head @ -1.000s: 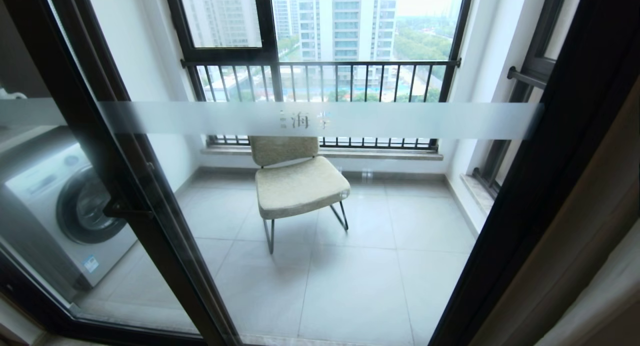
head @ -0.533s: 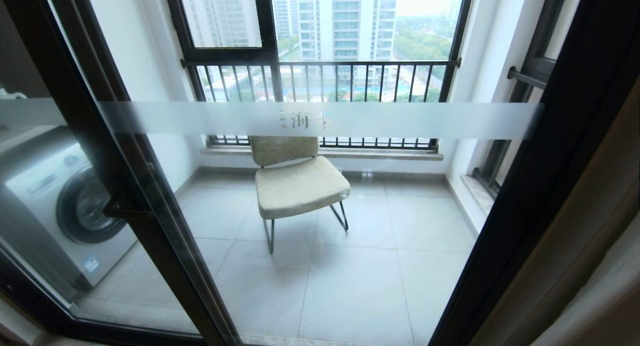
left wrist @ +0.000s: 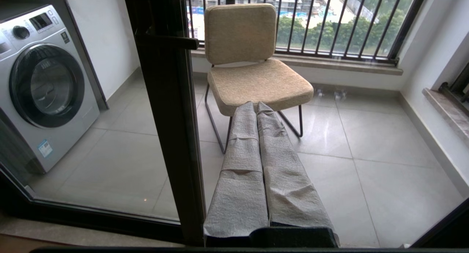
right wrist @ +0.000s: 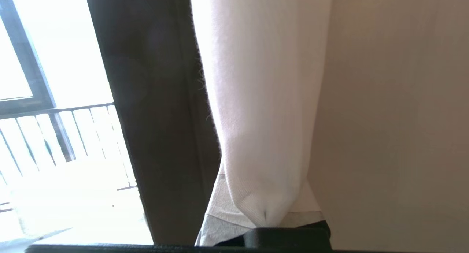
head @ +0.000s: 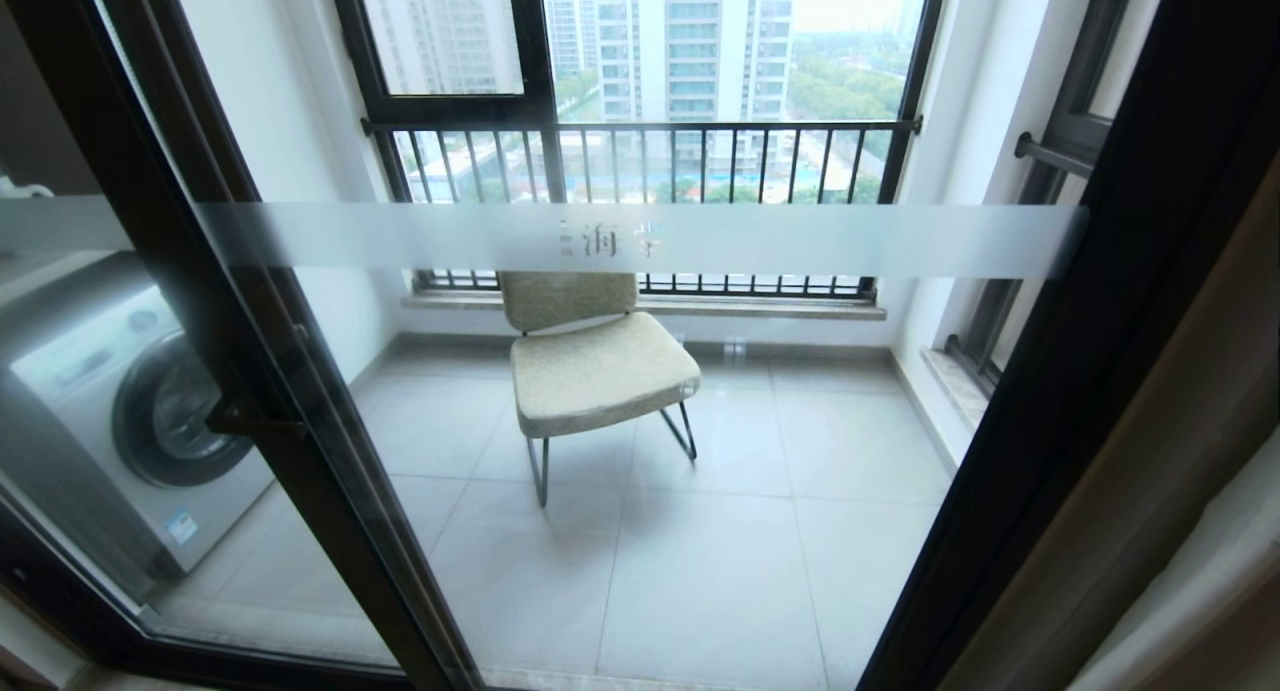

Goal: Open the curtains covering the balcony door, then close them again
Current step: Close the inner curtains on both sides

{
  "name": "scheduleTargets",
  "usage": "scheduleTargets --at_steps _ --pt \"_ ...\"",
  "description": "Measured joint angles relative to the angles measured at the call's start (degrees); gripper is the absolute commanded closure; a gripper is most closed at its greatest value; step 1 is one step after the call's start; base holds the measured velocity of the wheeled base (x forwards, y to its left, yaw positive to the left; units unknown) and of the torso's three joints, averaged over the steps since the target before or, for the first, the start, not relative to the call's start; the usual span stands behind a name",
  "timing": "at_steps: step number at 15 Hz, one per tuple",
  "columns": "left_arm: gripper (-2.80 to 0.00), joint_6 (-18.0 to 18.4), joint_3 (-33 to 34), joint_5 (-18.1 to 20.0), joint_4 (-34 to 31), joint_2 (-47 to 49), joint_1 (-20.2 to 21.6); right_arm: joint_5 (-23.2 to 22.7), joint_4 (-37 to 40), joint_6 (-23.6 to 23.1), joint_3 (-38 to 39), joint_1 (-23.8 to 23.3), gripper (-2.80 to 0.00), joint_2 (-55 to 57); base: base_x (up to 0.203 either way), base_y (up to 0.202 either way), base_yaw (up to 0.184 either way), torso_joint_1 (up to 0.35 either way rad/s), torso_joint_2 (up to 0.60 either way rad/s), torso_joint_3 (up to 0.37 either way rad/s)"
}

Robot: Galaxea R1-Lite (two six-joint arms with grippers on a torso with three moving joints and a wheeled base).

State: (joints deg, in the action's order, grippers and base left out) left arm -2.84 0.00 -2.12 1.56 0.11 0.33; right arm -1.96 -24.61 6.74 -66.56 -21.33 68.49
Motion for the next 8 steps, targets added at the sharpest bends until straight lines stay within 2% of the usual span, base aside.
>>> scheduleTargets --at_steps 8 --pt "0.0 -0.02 0.0 0.01 0.0 0.0 0.0 0.28 0.09 -0.58 2.63 12.6 0.0 -2.81 0.0 0.0 0.0 0.0 0.0 0.0"
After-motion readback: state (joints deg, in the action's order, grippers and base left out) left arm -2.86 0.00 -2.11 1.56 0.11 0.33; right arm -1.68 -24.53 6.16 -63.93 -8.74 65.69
